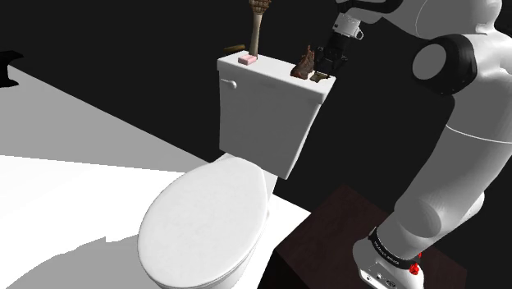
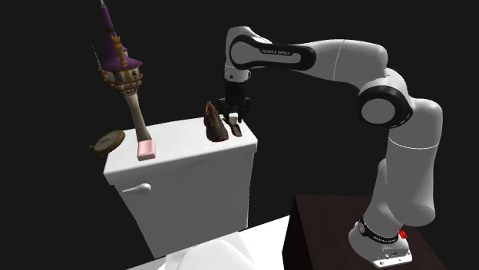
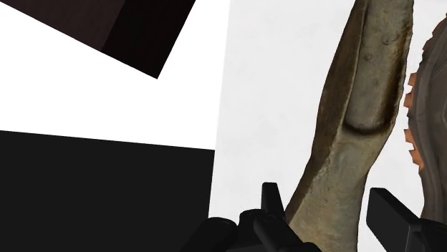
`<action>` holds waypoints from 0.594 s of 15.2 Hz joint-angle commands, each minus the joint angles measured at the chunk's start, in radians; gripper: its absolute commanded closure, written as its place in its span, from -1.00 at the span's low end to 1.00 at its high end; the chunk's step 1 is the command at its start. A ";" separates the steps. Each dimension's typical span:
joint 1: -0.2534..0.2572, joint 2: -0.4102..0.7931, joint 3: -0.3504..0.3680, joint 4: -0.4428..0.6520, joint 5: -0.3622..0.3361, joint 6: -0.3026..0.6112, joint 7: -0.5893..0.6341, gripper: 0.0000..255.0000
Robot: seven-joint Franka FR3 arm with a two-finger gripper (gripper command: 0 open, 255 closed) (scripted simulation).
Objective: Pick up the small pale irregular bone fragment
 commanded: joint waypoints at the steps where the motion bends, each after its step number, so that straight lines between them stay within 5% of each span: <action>1: -0.001 0.007 0.000 0.000 0.000 -0.001 -0.001 1.00; 9: -0.008 0.024 -0.001 0.081 0.005 -0.065 0.008 1.00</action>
